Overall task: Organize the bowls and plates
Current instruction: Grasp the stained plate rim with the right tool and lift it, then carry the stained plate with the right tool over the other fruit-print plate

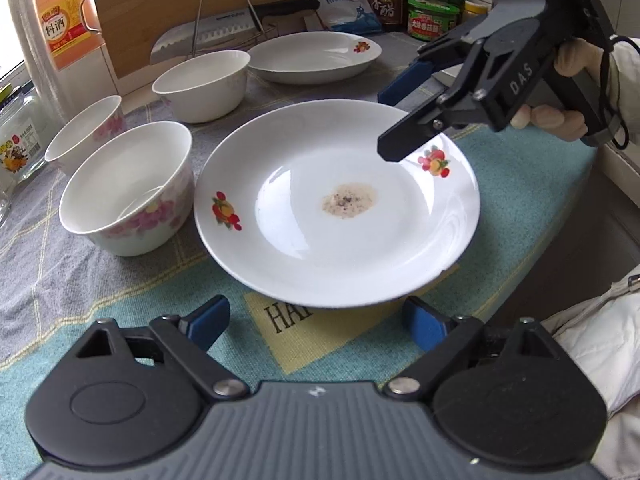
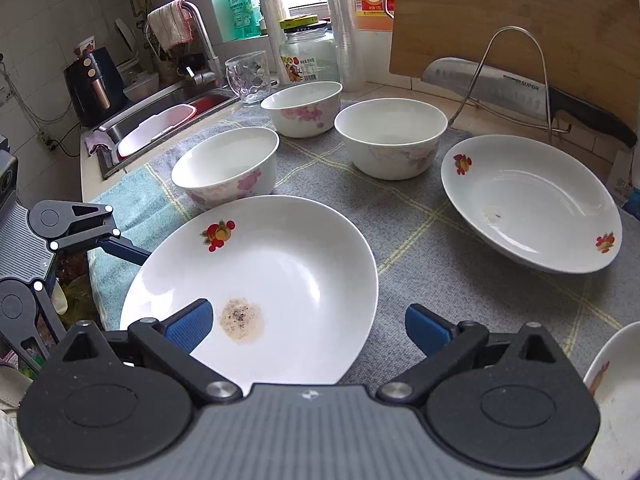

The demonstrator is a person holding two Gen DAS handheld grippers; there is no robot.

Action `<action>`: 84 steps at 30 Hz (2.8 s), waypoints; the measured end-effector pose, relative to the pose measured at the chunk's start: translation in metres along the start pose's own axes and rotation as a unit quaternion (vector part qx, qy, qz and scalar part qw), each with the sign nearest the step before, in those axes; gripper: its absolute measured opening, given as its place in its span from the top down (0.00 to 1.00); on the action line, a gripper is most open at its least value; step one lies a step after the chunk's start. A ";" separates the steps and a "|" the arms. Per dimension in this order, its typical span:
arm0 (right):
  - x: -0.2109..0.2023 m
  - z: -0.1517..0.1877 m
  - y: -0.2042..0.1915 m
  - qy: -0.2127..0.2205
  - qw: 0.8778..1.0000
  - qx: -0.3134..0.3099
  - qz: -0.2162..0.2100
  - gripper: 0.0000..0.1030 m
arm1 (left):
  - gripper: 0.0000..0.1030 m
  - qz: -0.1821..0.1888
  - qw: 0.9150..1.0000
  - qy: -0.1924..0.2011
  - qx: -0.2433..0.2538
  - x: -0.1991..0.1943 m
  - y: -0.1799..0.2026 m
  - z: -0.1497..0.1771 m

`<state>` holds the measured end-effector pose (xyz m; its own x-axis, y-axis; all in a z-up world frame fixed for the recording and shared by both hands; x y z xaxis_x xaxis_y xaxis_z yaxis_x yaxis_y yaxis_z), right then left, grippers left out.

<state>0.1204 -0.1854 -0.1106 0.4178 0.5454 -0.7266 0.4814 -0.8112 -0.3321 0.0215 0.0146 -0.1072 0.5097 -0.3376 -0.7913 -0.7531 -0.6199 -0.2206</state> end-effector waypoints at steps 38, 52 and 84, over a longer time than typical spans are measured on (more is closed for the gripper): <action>0.037 -0.026 0.001 -0.066 0.996 0.036 -0.038 0.10 | 0.10 0.038 0.996 0.053 0.053 0.008 -0.010 -0.002; 0.027 -0.027 0.002 -0.065 0.997 0.033 -0.031 0.10 | 0.10 0.045 0.996 0.056 0.059 0.006 -0.012 -0.006; -0.061 -0.008 0.062 0.012 0.995 0.090 0.041 0.10 | 0.10 0.108 0.979 0.094 0.143 0.036 0.019 -0.086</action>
<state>0.1310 -0.2678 -0.0819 0.4689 0.4791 -0.7420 0.2993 -0.8766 -0.3768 0.0608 -0.0703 -0.0911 0.3734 -0.5796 -0.7243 -0.9235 -0.3059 -0.2313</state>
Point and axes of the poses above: each gripper's, at about its wrist camera, not at the fingertips, and x roughly the way its jaws point, y to its right, z to its underside, the point moved 2 cm from there along x, roughly the way its jaws point, and after that the axes turned 14 degrees about x, right-handed, at the moved point
